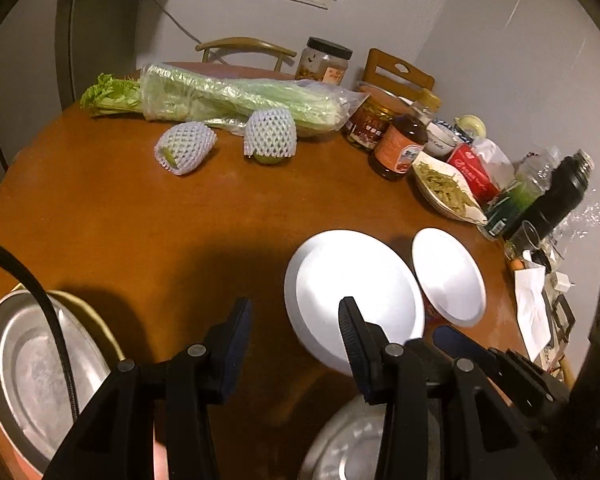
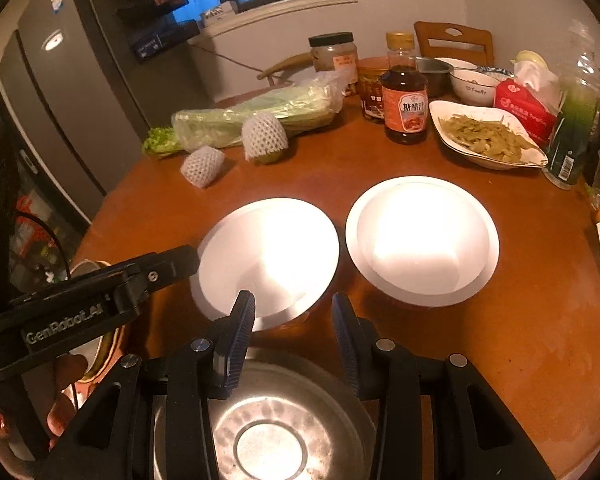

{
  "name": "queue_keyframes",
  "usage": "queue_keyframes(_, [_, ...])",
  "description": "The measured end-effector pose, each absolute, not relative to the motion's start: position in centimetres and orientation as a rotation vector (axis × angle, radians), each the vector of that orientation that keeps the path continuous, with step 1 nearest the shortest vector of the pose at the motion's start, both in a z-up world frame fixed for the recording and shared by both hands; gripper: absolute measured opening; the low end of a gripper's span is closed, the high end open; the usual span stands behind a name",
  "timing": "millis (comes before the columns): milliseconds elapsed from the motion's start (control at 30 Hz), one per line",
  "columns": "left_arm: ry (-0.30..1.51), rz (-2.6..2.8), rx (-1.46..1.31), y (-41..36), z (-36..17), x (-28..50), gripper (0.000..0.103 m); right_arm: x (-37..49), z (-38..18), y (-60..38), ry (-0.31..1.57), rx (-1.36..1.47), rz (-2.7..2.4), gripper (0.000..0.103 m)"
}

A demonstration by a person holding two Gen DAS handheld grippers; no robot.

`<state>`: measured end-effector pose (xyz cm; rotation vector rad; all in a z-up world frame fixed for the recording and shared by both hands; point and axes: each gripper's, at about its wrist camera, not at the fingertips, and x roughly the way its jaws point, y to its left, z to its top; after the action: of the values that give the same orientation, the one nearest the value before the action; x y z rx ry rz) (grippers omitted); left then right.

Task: Organize plates and bowls
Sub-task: 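Grasp the white plate rim with the left gripper and lift it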

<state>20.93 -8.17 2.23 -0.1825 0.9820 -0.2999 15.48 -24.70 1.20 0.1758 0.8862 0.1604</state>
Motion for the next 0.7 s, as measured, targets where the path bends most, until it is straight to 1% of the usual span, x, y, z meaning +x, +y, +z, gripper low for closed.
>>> queue_keyframes(300, [1.027, -0.294, -0.202, -9.3, 0.3, 23.0, 0.045, 16.5, 0.5, -24.6, 0.898, 0.146, 0.141, 0.041])
queue_keyframes(400, [1.059, -0.31, -0.226, -9.2, -0.3, 23.6, 0.044, 16.8, 0.1, -24.4, 0.913, 0.153, 0.152, 0.038])
queue_keyframes(467, [1.07, -0.312, -0.23, -9.2, -0.7, 23.8, 0.038, 17.0, -0.2, -24.6, 0.928, 0.172, 0.152, 0.034])
queue_keyframes(500, [1.079, -0.314, -0.23, -9.2, -1.0, 23.8, 0.032, 17.1, -0.2, -24.5, 0.924, 0.16, 0.145, 0.032])
queue_keyframes(533, [1.088, -0.325, -0.241, -9.2, -1.2, 23.9, 0.029, 17.1, -0.2, -24.4, 0.919, 0.156, 0.148, 0.029])
queue_keyframes(700, [1.081, -0.352, -0.269, -9.0, -1.1, 23.7, 0.028, 17.1, 0.3, -24.1, 0.892, 0.144, 0.16, 0.028])
